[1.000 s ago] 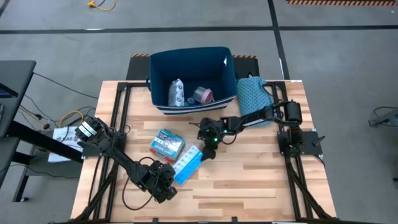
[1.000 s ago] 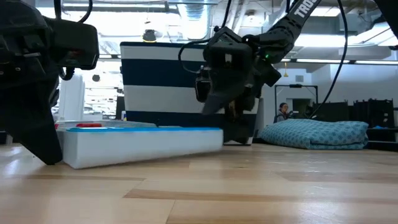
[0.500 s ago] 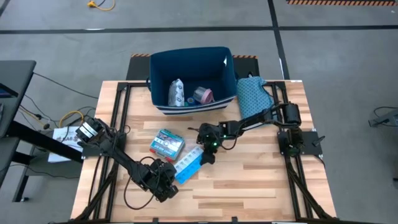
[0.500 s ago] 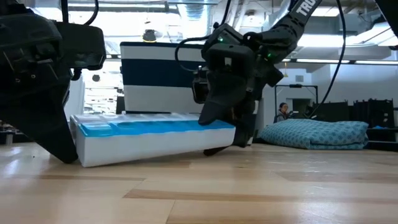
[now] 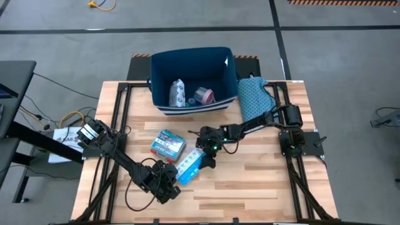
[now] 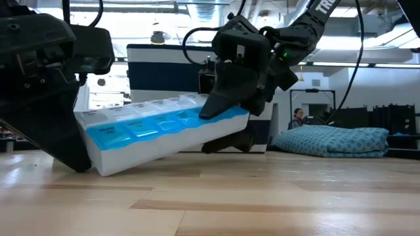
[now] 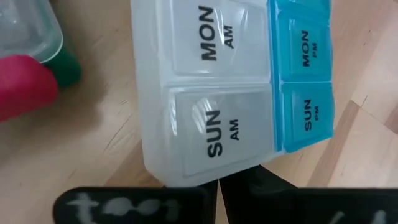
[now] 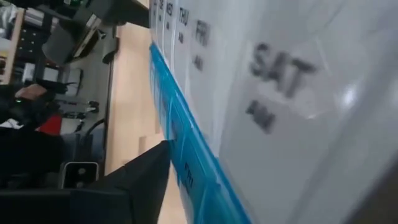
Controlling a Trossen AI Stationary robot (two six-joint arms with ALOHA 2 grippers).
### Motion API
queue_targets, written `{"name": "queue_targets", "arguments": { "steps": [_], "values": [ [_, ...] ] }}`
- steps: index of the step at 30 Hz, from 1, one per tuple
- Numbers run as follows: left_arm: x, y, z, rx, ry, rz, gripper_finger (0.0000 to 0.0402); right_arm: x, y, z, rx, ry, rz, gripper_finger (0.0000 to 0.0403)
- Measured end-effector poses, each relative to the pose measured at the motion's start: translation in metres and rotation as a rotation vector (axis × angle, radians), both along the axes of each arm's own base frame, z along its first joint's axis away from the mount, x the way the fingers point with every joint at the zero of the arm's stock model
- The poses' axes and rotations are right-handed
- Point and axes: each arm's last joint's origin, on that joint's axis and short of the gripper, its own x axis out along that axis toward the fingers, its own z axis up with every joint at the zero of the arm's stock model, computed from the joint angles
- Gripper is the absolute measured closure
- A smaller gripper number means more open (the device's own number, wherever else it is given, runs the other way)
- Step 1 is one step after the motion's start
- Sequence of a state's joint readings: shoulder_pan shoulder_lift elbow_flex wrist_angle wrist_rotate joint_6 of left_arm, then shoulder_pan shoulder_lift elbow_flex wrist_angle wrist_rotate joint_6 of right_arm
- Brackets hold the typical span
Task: Pack medical supplies into shirt
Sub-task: Put the pill organizer into the blue patterned shirt
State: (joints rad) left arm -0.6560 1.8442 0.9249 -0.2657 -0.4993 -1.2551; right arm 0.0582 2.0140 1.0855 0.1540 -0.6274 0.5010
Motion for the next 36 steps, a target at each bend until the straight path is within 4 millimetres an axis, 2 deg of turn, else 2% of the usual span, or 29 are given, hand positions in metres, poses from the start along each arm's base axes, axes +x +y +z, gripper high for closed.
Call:
{"name": "queue_targets", "arguments": {
  "steps": [9, 14, 20, 26, 32, 36],
  "values": [
    [0.0, -0.001, 0.0, -0.012, -0.001, -0.002, 0.0402, 0.001, -0.001, 0.006, 0.079, -0.03, 0.064, 0.0264],
    [-0.002, -0.003, 0.0, -0.011, -0.004, -0.011, 0.0402, 0.002, -0.001, 0.006, 0.095, -0.032, 0.062, 0.0264],
    [-0.003, -0.013, 0.005, -0.01, 0.004, -0.037, 0.0402, 0.001, 0.0, 0.006, 0.118, -0.02, 0.079, 0.0229],
    [-0.005, -0.027, 0.015, -0.021, 0.05, -0.083, 0.0401, 0.0, 0.002, 0.006, 0.153, -0.016, 0.116, 0.0262],
    [-0.009, -0.032, 0.017, -0.015, 0.046, -0.076, 0.0401, 0.001, 0.003, 0.009, 0.17, -0.024, 0.125, 0.0262],
    [-0.014, -0.037, 0.017, -0.023, 0.046, -0.073, 0.0401, 0.003, 0.003, 0.019, 0.183, -0.054, 0.142, 0.0252]
  ]
}}
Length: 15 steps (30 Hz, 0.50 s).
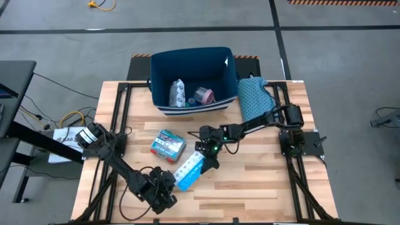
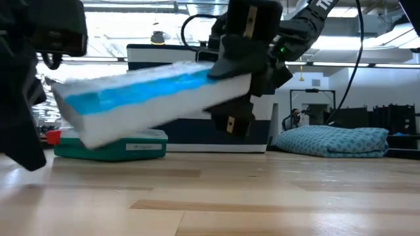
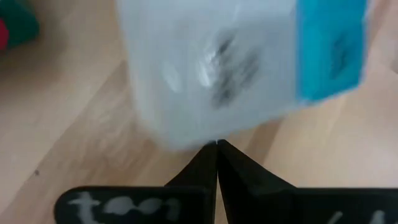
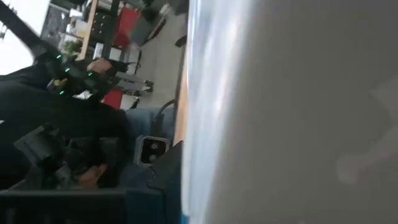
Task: Pack medical supplies into shirt
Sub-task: Put the pill organizer into the blue patterned shirt
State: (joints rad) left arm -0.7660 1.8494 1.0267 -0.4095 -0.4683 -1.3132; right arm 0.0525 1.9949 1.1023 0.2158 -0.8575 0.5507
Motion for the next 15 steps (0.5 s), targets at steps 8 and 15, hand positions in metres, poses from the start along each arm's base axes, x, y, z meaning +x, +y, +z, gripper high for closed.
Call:
{"name": "queue_targets", "arguments": {
  "steps": [8, 15],
  "values": [
    [-0.006, -0.007, 0.002, -0.011, -0.025, 0.014, 0.0401, -0.002, -0.006, 0.033, 0.029, -0.067, 0.015, 0.0264],
    [-0.006, -0.009, 0.004, -0.003, -0.06, 0.02, 0.0401, -0.007, -0.023, 0.077, -0.003, -0.172, -0.053, 0.0257]
  ]
}}
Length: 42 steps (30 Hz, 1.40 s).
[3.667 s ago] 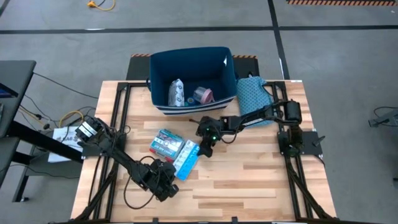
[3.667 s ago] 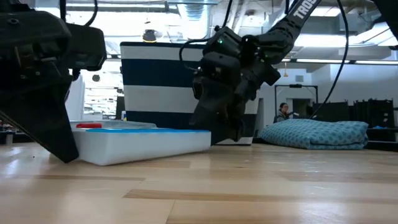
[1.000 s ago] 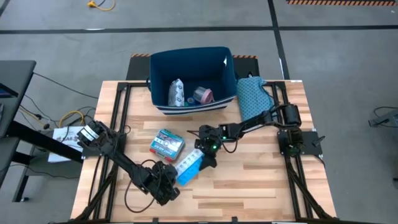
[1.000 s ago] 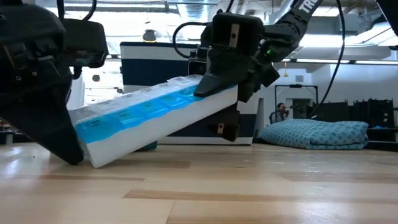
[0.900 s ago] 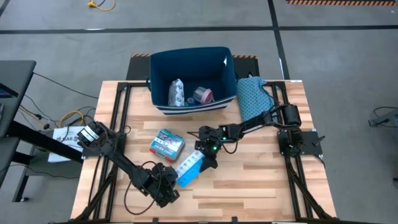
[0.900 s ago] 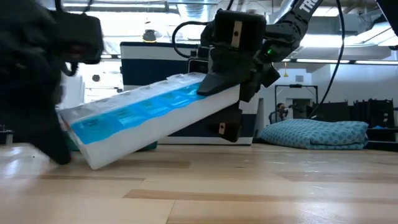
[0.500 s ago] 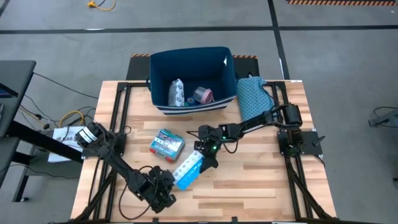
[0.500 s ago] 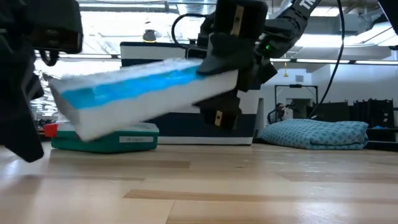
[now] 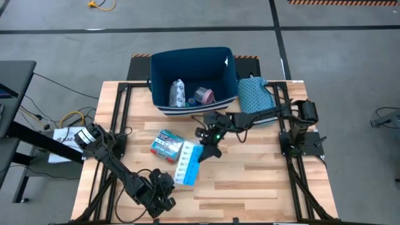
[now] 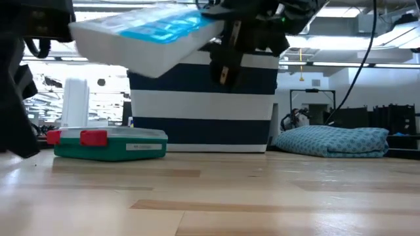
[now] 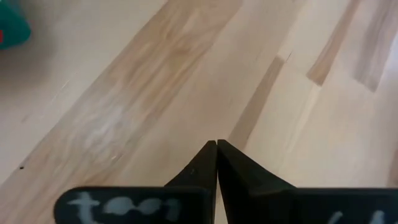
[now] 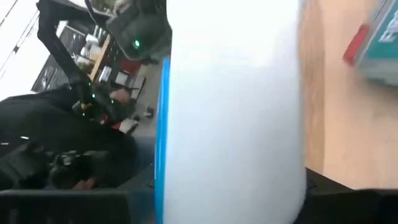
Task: Pack medical supplies into shirt
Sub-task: Put the pill organizer into the blue patterned shirt
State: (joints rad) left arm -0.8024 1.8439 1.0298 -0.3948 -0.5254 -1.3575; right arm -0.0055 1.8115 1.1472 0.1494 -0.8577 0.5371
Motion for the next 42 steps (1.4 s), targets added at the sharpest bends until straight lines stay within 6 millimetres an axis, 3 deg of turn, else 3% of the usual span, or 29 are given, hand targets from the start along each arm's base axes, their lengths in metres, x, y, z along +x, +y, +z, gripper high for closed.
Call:
{"name": "queue_targets", "arguments": {
  "steps": [10, 23, 28, 37, 40, 42],
  "values": [
    [0.001, 0.0, 0.001, 0.017, -0.001, -0.001, 0.0401, -0.014, -0.023, 0.054, -0.012, -0.142, -0.043, 0.027],
    [0.006, 0.005, 0.002, 0.03, -0.02, 0.026, 0.0401, -0.03, -0.074, 0.165, -0.083, -0.482, -0.191, 0.0271],
    [0.01, 0.01, 0.002, 0.049, -0.041, 0.054, 0.0401, -0.035, -0.095, 0.196, -0.117, -0.571, -0.246, 0.0279],
    [0.014, 0.018, 0.007, 0.107, -0.082, 0.091, 0.0401, -0.049, -0.122, 0.217, -0.238, -0.581, -0.309, 0.0333],
    [0.018, 0.037, 0.026, 0.193, -0.107, 0.12, 0.0401, -0.054, -0.14, 0.216, -0.329, -0.576, -0.398, 0.036],
    [0.02, 0.06, 0.05, 0.271, -0.151, 0.169, 0.0401, -0.061, -0.159, 0.215, -0.387, -0.559, -0.487, 0.0379]
  ]
}}
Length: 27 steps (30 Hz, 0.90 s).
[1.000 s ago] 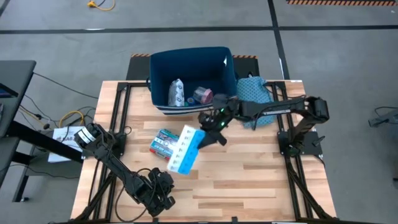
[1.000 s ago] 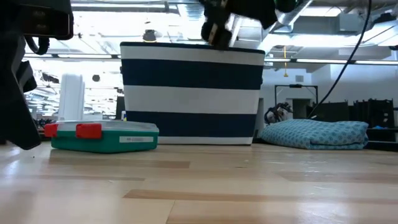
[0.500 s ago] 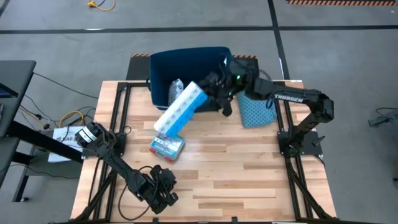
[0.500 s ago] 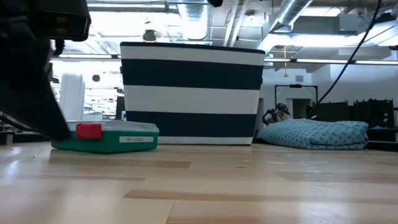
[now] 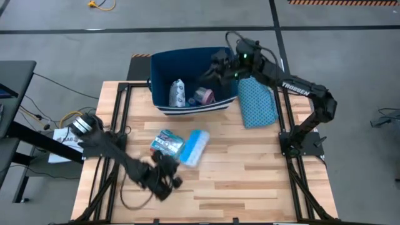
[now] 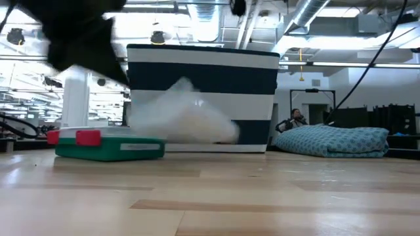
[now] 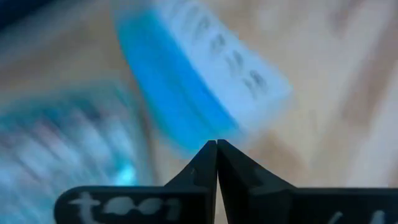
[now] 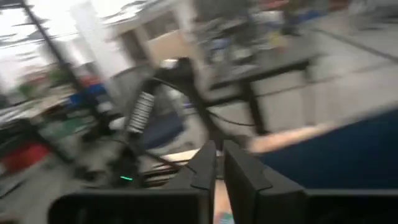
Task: Pack medical supplies into shirt
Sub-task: Put the pill organizer into the blue patterned shirt
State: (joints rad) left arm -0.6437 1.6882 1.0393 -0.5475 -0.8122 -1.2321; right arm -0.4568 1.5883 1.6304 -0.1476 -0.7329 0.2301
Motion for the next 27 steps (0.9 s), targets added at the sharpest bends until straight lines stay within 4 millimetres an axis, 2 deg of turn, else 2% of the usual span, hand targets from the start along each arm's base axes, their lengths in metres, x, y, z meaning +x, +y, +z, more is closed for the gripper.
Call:
{"name": "queue_targets", "arguments": {
  "steps": [3, 6, 8, 11, 15, 20, 23, 27],
  "values": [
    [0.0, 0.034, 0.042, 0.055, -0.065, 0.029, 0.0401, -0.015, -0.029, -0.008, 0.034, 0.079, -0.1, 0.0399],
    [-0.006, 0.055, 0.077, 0.085, -0.139, 0.011, 0.0401, -0.034, -0.044, -0.017, 0.055, 0.185, -0.123, 0.0393],
    [-0.013, 0.062, 0.094, 0.099, -0.174, -0.009, 0.0401, -0.045, -0.04, -0.016, 0.037, 0.232, -0.116, 0.0382],
    [-0.021, 0.071, 0.109, 0.119, -0.196, -0.029, 0.0401, -0.058, -0.025, -0.017, 0.006, 0.323, -0.087, 0.0359],
    [-0.024, 0.074, 0.11, 0.125, -0.173, -0.04, 0.0401, -0.063, 0.005, -0.025, -0.048, 0.488, -0.073, 0.0327],
    [-0.013, 0.074, 0.095, 0.101, -0.093, -0.07, 0.0401, -0.058, 0.049, -0.037, -0.113, 0.69, -0.05, 0.0283],
    [0.0, 0.073, 0.083, 0.064, -0.064, -0.093, 0.0401, -0.05, 0.073, -0.055, -0.096, 0.783, -0.056, 0.0251],
    [0.023, 0.074, 0.066, -0.009, -0.032, -0.183, 0.0401, -0.041, 0.1, -0.095, -0.059, 0.904, -0.088, 0.0212]
  ]
}}
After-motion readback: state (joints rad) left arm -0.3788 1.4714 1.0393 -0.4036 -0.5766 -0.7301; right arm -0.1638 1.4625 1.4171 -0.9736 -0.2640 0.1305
